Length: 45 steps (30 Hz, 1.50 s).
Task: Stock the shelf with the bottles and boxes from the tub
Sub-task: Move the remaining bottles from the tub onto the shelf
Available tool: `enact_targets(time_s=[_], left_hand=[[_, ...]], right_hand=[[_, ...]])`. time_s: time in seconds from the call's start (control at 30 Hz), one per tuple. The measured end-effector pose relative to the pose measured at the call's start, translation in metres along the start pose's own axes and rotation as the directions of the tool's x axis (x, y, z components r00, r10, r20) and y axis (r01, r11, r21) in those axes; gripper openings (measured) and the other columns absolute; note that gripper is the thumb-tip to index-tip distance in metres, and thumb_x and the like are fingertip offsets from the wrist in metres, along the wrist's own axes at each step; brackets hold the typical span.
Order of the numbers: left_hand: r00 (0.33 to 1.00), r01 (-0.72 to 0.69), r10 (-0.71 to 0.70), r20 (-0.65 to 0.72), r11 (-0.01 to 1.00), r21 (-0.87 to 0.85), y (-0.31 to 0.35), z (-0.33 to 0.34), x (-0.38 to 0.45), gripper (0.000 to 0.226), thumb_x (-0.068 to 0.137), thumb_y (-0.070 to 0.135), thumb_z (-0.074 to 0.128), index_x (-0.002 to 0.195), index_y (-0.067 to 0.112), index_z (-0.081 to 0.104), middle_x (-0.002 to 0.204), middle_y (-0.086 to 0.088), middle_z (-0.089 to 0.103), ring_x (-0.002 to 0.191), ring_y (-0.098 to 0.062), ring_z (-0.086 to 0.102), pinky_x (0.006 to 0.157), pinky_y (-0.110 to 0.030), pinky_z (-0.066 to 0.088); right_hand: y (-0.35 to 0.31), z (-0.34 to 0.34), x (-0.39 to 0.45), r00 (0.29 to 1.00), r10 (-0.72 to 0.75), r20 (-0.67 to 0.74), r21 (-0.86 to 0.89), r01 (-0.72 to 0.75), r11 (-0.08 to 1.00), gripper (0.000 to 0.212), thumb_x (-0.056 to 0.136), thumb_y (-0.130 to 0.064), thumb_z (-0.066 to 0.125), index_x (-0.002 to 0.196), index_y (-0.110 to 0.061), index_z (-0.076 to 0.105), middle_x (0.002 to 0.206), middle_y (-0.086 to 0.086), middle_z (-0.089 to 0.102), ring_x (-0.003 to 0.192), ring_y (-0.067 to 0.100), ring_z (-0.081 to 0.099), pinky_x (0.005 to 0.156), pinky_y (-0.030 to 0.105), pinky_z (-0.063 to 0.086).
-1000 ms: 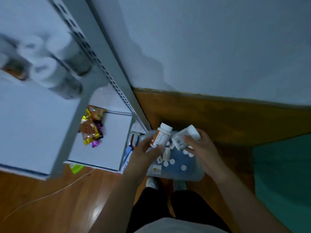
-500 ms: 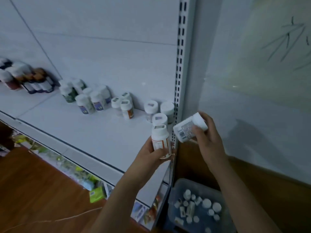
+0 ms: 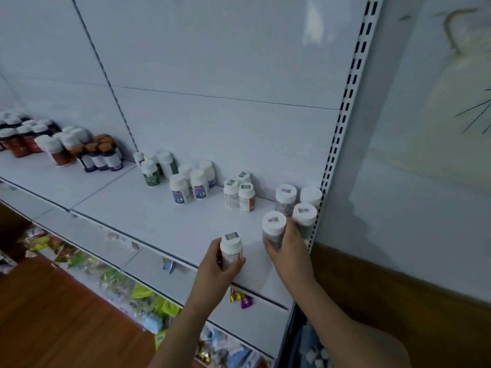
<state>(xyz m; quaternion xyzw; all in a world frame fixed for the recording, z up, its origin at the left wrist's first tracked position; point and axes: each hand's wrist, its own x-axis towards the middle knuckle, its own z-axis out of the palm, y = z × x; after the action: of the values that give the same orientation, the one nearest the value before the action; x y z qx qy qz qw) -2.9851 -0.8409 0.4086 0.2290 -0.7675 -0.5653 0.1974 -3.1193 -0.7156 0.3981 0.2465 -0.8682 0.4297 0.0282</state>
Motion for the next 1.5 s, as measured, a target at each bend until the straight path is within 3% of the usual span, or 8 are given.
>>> enact_targets(time_s=[0.17, 0.27, 0.43, 0.63, 0.8, 1.1, 1.3, 1.5], left_hand=[[0.998, -0.056, 0.055, 0.043, 0.998, 0.023, -0.007, -0.009, 0.011, 0.037, 0.084, 0.023, 0.076, 0.112, 0.035, 0.055, 0.102, 0.017, 0.067, 0.093, 0.002, 0.062, 0.076, -0.011, 0.047], [0.994, -0.109, 0.106, 0.033, 0.984, 0.142, -0.018, -0.016, 0.024, 0.042, 0.08, 0.034, 0.079, 0.115, 0.037, 0.056, 0.107, 0.017, 0.063, 0.097, -0.004, 0.059, 0.08, -0.014, 0.047], [0.995, -0.097, 0.1, -0.001, 0.964, 0.249, -0.015, -0.034, 0.055, 0.054, 0.079, 0.041, 0.077, 0.125, 0.039, 0.049, 0.113, 0.013, 0.051, 0.099, -0.006, 0.049, 0.083, -0.015, 0.038], [0.987, -0.162, 0.162, 0.016, 0.962, 0.218, -0.004, -0.05, 0.098, 0.047, 0.081, 0.029, 0.078, 0.122, 0.034, 0.055, 0.112, 0.014, 0.061, 0.096, -0.002, 0.057, 0.08, -0.012, 0.043], [0.984, -0.176, 0.173, 0.031, 0.965, 0.193, 0.0, -0.05, 0.126, 0.043, 0.083, 0.022, 0.076, 0.118, 0.034, 0.053, 0.107, 0.02, 0.063, 0.096, 0.008, 0.057, 0.077, -0.003, 0.041], [0.998, -0.053, 0.038, 0.054, 0.952, 0.301, -0.031, -0.032, 0.156, 0.038, 0.079, 0.021, 0.075, 0.112, 0.02, 0.058, 0.105, 0.001, 0.063, 0.095, -0.017, 0.06, 0.08, -0.024, 0.048], [0.999, -0.043, 0.03, 0.036, 0.911, 0.41, -0.035, -0.037, 0.122, 0.071, 0.082, 0.022, 0.075, 0.142, 0.017, 0.038, 0.129, 0.003, 0.045, 0.114, -0.012, 0.05, 0.1, -0.026, 0.041], [0.983, -0.154, 0.182, -0.023, 0.884, 0.442, -0.021, -0.024, 0.056, 0.051, 0.084, 0.016, 0.072, 0.129, 0.022, 0.05, 0.115, 0.006, 0.049, 0.099, -0.006, 0.053, 0.09, -0.03, 0.051]], right_hand=[[-0.001, 0.007, -0.024, 0.99, 0.135, -0.033, 0.066, -0.133, 0.989, 0.08, 0.087, -0.026, 0.072, 0.151, -0.017, 0.025, 0.145, 0.007, 0.044, 0.132, 0.022, 0.046, 0.108, 0.034, 0.042], [-0.008, 0.011, -0.055, 0.971, 0.21, -0.118, 0.082, -0.201, 0.976, 0.063, 0.092, -0.021, 0.064, 0.147, -0.016, 0.033, 0.137, 0.004, 0.046, 0.126, 0.019, 0.048, 0.103, 0.032, 0.045], [-0.018, 0.016, -0.06, 0.998, -0.026, 0.058, -0.143, 0.034, 0.989, 0.036, 0.098, -0.025, 0.052, 0.134, -0.023, 0.051, 0.128, -0.007, 0.054, 0.117, 0.006, 0.048, 0.097, 0.016, 0.039], [-0.031, 0.036, -0.023, 0.894, -0.248, 0.374, -0.26, 0.357, 0.897, 0.054, 0.102, -0.034, 0.041, 0.152, -0.019, 0.029, 0.155, -0.005, 0.033, 0.142, 0.011, 0.028, 0.111, 0.015, 0.012], [-0.022, 0.047, -0.01, 0.866, -0.276, 0.416, -0.293, 0.415, 0.861, 0.057, 0.102, -0.04, 0.032, 0.156, -0.022, 0.023, 0.162, -0.008, 0.02, 0.149, 0.009, 0.014, 0.114, 0.018, 0.001], [-0.02, 0.047, -0.011, 0.876, -0.292, 0.383, -0.243, 0.4, 0.884, 0.058, 0.101, -0.041, 0.037, 0.155, -0.024, 0.025, 0.162, -0.012, 0.02, 0.148, 0.004, 0.011, 0.109, 0.011, -0.007], [-0.021, 0.045, -0.013, 0.918, -0.271, 0.288, -0.167, 0.327, 0.93, 0.052, 0.099, -0.034, 0.046, 0.149, -0.02, 0.039, 0.155, -0.007, 0.034, 0.142, 0.005, 0.028, 0.109, 0.008, 0.01], [-0.014, 0.002, -0.033, 0.967, -0.249, 0.062, -0.078, 0.253, 0.964, 0.031, 0.096, -0.031, 0.049, 0.124, -0.024, 0.061, 0.121, -0.011, 0.058, 0.109, 0.002, 0.053, 0.088, 0.013, 0.045]])
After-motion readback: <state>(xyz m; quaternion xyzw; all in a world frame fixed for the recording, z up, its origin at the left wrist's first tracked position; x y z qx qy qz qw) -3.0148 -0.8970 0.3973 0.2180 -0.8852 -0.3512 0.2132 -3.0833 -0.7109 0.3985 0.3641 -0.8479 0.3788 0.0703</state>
